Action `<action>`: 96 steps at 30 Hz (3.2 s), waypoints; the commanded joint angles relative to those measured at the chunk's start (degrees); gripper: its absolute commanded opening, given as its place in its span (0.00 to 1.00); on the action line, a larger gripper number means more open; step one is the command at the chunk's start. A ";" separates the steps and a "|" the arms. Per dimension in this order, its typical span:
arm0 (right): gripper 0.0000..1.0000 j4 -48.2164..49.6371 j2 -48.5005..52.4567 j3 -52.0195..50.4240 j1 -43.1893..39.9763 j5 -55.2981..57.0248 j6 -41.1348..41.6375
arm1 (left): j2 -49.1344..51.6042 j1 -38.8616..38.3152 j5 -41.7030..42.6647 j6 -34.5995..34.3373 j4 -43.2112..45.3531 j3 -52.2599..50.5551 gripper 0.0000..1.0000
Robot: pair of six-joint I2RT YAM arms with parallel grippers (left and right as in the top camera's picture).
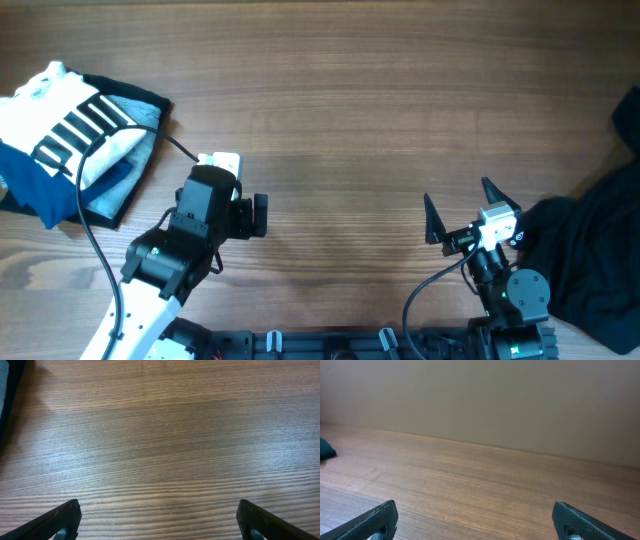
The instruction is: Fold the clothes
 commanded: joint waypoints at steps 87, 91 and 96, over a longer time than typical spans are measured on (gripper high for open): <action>1.00 0.22 -0.42 -0.07 0.13 -1.16 -0.33 | -53.90 19.04 12.61 16.15 36.94 -40.87 1.00; 1.00 0.22 -0.42 -0.07 0.13 -1.16 -0.35 | -53.88 19.04 12.61 16.15 36.94 -40.87 1.00; 1.00 0.22 -0.42 -0.07 0.13 -1.16 -0.35 | -53.83 19.04 12.61 16.15 36.94 -40.87 1.00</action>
